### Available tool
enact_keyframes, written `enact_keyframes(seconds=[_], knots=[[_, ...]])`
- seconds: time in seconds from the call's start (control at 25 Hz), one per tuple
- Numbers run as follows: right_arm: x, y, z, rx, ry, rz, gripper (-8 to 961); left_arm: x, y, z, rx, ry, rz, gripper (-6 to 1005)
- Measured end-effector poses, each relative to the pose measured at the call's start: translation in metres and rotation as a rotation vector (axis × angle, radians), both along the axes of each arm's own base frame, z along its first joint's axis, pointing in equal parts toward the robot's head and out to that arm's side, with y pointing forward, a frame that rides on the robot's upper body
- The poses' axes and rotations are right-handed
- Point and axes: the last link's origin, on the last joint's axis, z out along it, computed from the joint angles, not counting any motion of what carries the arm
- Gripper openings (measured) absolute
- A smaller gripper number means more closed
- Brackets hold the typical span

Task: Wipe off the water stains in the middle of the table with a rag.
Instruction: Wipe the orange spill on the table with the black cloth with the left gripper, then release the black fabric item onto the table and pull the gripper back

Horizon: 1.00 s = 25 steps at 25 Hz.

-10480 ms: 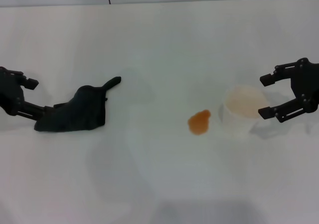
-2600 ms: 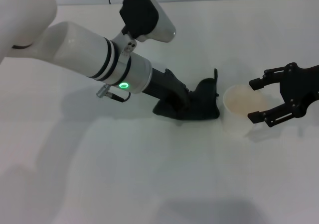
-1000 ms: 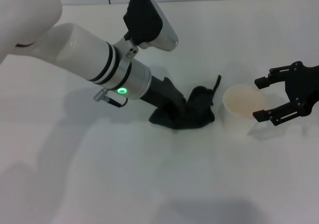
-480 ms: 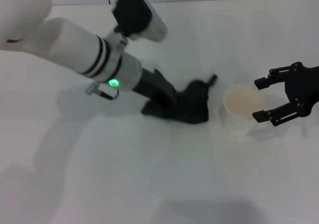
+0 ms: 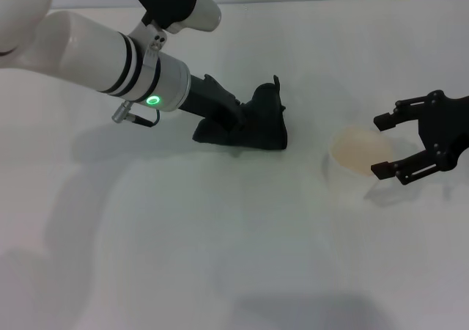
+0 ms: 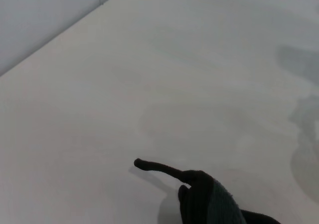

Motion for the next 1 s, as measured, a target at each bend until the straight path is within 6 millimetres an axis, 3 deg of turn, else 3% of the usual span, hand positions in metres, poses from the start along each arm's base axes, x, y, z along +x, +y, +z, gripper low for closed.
enact_keyframes(seconds=[0.32, 0.68, 1.0], knots=[[0.001, -0.001, 0.002, 0.0, -0.002, -0.001, 869, 0.001, -0.019, 0.007, -0.104, -0.019, -0.042, 140], [0.003, -0.002, 0.003, 0.003, -0.002, -0.007, 869, -0.033, -0.045, 0.058, -0.054, -0.048, -0.018, 141], [0.002, -0.003, -0.001, -0.006, 0.002, -0.005, 870, -0.06, -0.058, 0.061, -0.062, -0.016, 0.041, 143]])
